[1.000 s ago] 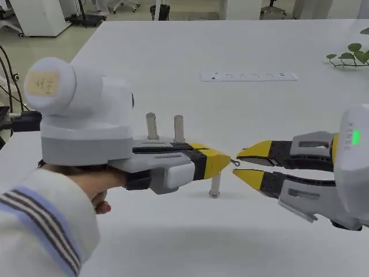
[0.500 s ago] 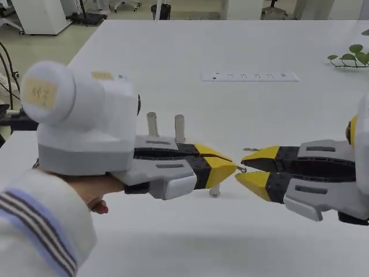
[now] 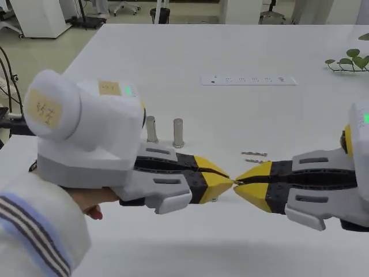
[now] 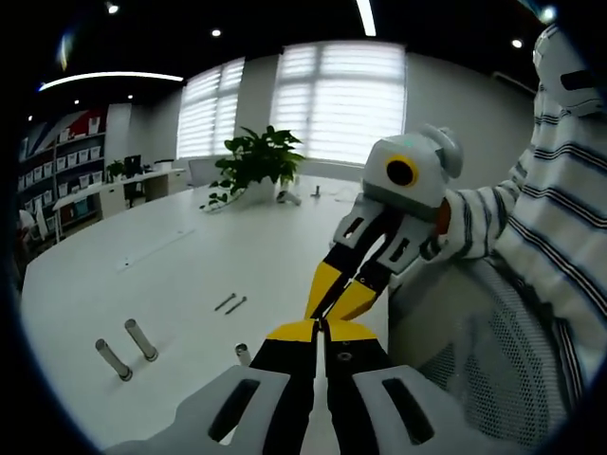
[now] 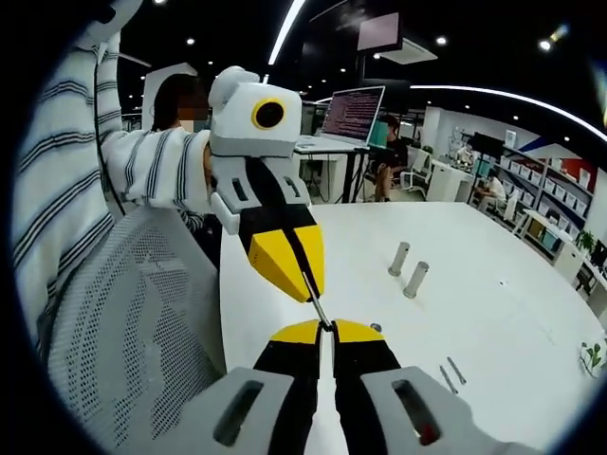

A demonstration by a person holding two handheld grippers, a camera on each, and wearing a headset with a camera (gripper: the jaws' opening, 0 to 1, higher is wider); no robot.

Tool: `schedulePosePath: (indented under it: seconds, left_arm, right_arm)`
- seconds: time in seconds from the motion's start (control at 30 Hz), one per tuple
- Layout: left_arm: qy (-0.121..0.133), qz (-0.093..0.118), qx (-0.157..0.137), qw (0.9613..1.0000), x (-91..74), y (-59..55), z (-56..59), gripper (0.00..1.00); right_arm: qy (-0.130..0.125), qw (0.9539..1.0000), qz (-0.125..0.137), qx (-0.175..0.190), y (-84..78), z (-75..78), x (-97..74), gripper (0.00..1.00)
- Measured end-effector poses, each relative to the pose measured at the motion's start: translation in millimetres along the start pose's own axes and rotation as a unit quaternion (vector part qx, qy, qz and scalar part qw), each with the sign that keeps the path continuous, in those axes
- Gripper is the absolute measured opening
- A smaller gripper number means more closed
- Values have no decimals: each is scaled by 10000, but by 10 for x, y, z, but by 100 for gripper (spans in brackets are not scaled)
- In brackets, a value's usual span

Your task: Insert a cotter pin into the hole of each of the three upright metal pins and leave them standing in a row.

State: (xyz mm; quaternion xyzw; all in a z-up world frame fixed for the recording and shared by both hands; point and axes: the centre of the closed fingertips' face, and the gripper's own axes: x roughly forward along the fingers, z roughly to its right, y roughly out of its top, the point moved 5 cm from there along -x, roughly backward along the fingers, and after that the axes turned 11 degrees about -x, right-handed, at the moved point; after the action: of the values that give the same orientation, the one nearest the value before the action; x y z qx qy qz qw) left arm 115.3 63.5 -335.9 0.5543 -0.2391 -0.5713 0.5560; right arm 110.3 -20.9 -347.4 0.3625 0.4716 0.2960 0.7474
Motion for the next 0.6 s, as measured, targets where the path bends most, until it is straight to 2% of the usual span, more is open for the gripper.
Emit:
schedulePosePath:
  seconds: [0.3, 0.4, 0.43, 0.47, 0.5, 0.6]
  left_arm:
    - [20, -336, 359, 9988, 16, -105, 1, 0]
    - [23, -368, 354, 9987, 17, -114, 4, 0]
    - [24, -386, 258, 9989, 19, -121, -5, 0]
    - [60, -387, -15, 9992, 20, -129, -10, 0]
    - [72, -397, -125, 9991, 18, -123, -30, 0]
    - [37, -383, 117, 9992, 11, -109, -38, 0]
  right_arm:
    - [187, 9995, -146, -218, -32, -32, 2, 0]
    - [217, 9994, -163, -236, -46, -30, 3, 0]
    - [232, 9993, -163, -240, -44, -36, 4, 0]
    - [243, 9993, -166, -252, -45, -38, 5, 0]
    - [268, 9991, -175, -269, -44, -47, 9, 0]
    - [315, 9988, -188, -318, -39, -61, 15, 0]
